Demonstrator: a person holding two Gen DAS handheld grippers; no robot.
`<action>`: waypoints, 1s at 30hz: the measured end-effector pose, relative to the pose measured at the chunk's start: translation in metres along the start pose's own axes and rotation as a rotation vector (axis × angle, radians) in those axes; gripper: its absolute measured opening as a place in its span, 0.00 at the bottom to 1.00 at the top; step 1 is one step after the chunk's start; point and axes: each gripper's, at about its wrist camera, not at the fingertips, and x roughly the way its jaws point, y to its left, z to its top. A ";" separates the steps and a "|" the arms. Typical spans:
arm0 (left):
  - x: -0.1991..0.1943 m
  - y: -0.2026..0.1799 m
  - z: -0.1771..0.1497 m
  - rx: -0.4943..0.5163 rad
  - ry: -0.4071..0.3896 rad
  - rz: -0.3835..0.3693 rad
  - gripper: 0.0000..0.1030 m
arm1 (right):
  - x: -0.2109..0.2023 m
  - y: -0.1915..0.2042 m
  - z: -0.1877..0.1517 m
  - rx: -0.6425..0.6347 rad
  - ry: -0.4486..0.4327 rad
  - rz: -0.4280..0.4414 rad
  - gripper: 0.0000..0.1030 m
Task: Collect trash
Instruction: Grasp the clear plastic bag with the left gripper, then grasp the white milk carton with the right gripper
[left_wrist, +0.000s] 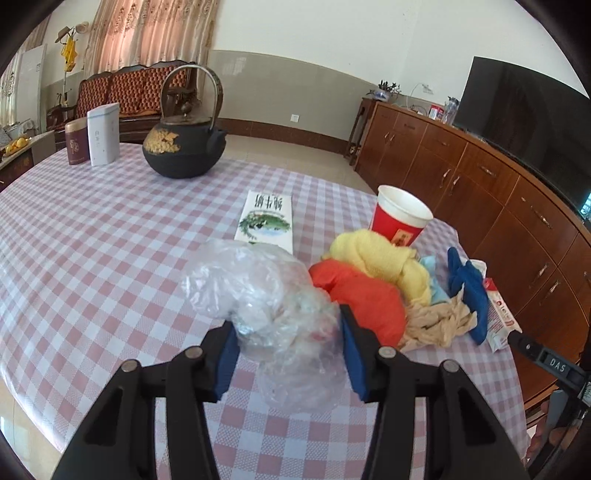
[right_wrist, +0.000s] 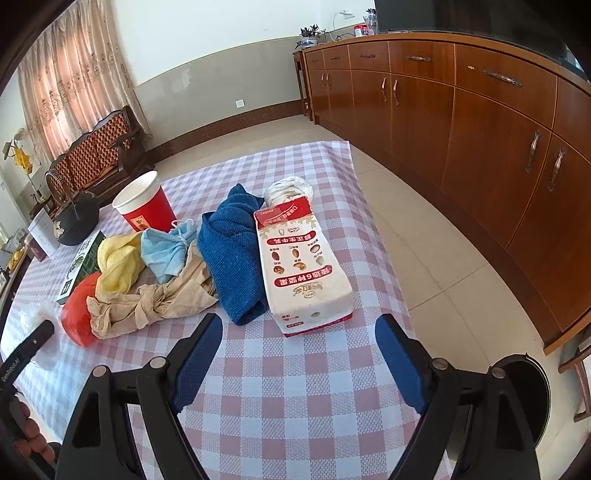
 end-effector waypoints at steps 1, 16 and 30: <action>0.002 -0.002 0.003 0.004 -0.002 -0.006 0.50 | 0.002 -0.001 0.002 0.002 -0.001 -0.003 0.84; 0.028 -0.032 0.022 0.036 -0.024 -0.057 0.50 | 0.052 -0.013 0.028 0.003 0.030 0.017 0.84; 0.025 -0.040 0.018 0.035 -0.020 -0.072 0.50 | 0.066 -0.002 0.041 -0.028 0.052 0.029 0.55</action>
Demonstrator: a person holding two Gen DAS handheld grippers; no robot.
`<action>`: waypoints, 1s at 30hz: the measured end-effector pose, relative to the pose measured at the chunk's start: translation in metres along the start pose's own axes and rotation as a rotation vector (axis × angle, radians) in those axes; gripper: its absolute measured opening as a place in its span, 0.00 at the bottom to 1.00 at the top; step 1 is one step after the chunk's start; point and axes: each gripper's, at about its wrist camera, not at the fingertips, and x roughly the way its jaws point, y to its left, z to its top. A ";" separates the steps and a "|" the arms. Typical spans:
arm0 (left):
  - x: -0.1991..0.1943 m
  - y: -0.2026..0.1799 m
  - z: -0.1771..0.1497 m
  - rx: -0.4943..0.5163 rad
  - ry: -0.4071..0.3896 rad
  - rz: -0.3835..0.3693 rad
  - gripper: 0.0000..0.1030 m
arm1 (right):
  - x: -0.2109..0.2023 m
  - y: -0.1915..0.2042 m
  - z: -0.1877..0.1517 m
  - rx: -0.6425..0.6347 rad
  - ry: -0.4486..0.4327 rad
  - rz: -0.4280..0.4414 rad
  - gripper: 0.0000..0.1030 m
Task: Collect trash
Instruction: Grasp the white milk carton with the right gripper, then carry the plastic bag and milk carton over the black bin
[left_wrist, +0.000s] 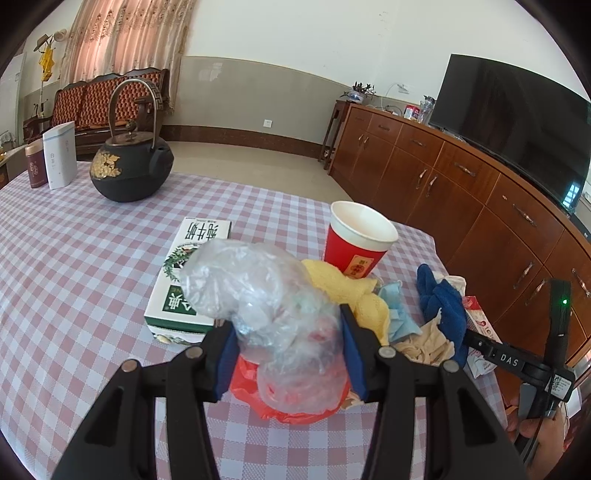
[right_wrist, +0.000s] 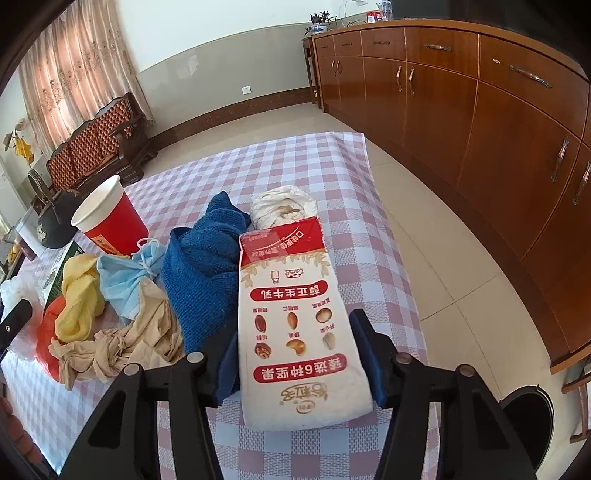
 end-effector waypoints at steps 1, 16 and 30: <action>-0.002 0.000 0.000 0.001 -0.004 -0.002 0.50 | -0.003 0.001 -0.001 -0.004 -0.005 -0.002 0.54; -0.034 -0.015 -0.009 0.045 -0.024 -0.035 0.50 | -0.063 -0.015 -0.040 0.051 -0.037 0.010 0.53; -0.058 -0.072 -0.045 0.127 0.047 -0.172 0.50 | -0.134 -0.035 -0.089 0.120 -0.094 0.053 0.52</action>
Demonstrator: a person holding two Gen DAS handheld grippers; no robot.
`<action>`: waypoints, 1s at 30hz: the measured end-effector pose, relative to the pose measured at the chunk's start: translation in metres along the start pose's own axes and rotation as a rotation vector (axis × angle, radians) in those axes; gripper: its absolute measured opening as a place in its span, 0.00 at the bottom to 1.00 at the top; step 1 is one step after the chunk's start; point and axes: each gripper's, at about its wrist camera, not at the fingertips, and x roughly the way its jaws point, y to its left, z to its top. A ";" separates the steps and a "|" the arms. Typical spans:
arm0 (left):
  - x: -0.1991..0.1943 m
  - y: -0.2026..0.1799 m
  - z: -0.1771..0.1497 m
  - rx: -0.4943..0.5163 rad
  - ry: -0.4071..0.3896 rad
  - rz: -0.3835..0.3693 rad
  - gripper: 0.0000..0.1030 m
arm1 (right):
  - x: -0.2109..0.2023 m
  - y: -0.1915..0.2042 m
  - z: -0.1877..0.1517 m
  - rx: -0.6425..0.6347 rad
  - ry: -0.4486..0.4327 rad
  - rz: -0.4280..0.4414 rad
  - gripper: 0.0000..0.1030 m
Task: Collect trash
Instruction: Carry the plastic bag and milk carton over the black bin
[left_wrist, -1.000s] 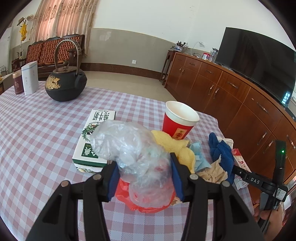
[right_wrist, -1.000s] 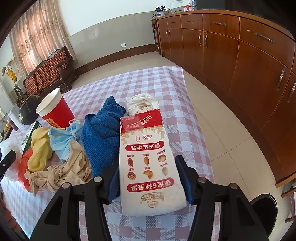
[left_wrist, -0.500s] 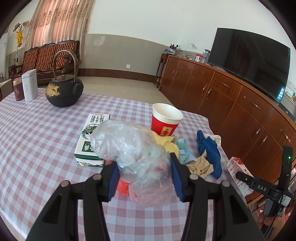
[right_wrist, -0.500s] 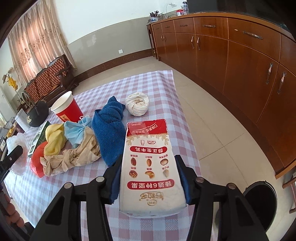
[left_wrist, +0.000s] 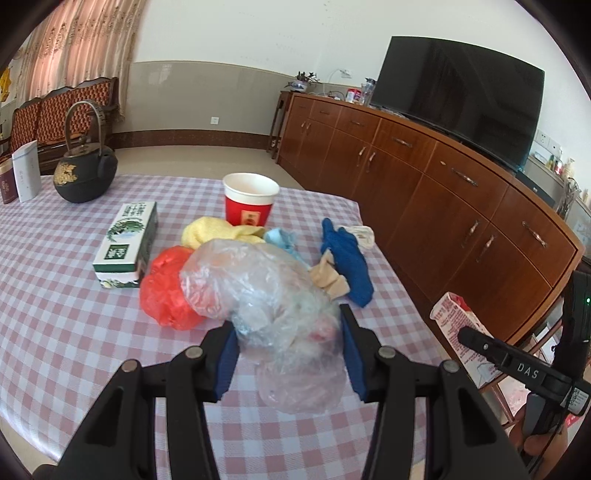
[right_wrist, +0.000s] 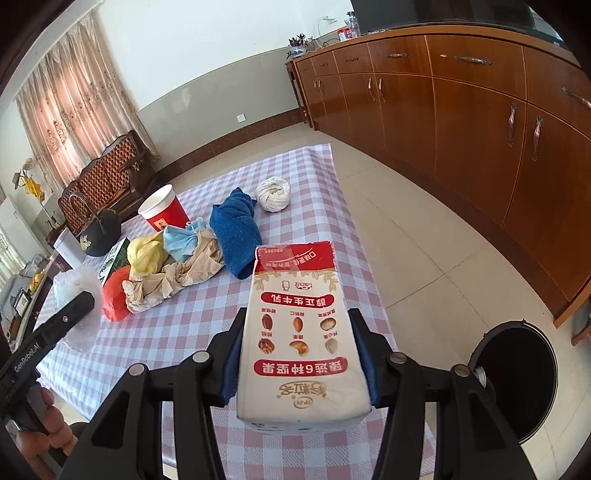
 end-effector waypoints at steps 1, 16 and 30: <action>0.000 -0.008 -0.002 0.011 0.002 -0.011 0.50 | -0.007 -0.004 -0.001 0.006 -0.008 -0.004 0.52; 0.037 -0.162 -0.035 0.162 0.138 -0.294 0.50 | -0.090 -0.150 -0.037 0.229 -0.062 -0.186 0.52; 0.109 -0.304 -0.104 0.256 0.383 -0.463 0.50 | -0.095 -0.310 -0.084 0.483 0.029 -0.291 0.52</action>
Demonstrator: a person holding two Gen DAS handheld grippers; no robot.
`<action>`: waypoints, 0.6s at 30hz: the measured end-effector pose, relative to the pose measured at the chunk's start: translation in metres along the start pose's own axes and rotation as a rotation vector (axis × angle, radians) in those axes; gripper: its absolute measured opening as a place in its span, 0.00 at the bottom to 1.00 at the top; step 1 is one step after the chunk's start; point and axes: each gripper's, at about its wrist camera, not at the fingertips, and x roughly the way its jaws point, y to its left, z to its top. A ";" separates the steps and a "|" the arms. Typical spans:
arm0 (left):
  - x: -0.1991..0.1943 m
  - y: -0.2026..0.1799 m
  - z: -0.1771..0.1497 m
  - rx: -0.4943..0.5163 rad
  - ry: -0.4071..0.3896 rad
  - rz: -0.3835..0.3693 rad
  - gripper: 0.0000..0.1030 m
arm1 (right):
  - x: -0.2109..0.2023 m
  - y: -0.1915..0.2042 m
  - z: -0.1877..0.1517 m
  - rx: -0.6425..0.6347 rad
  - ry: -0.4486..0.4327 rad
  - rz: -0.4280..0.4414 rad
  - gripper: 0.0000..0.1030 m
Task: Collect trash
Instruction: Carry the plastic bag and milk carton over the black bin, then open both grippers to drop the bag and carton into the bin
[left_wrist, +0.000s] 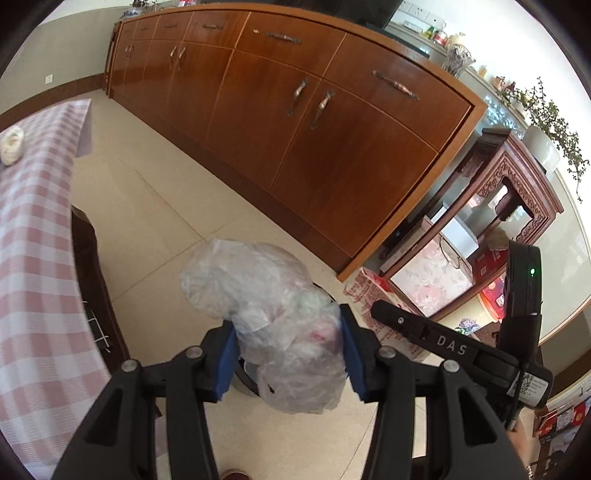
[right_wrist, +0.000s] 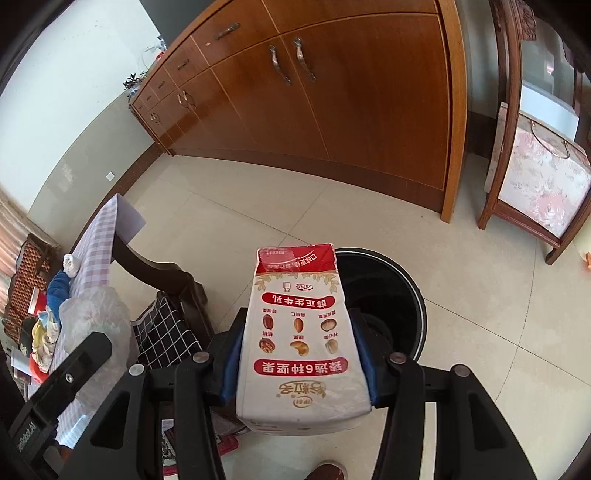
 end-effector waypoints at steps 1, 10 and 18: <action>0.009 -0.003 -0.002 0.005 0.015 0.003 0.50 | 0.006 -0.006 0.003 0.009 0.011 -0.005 0.52; 0.083 -0.006 -0.015 0.005 0.135 0.010 0.51 | 0.054 -0.045 0.021 0.067 0.084 -0.023 0.52; 0.114 -0.002 -0.014 -0.058 0.184 0.018 0.72 | 0.082 -0.058 0.022 0.105 0.115 -0.034 0.76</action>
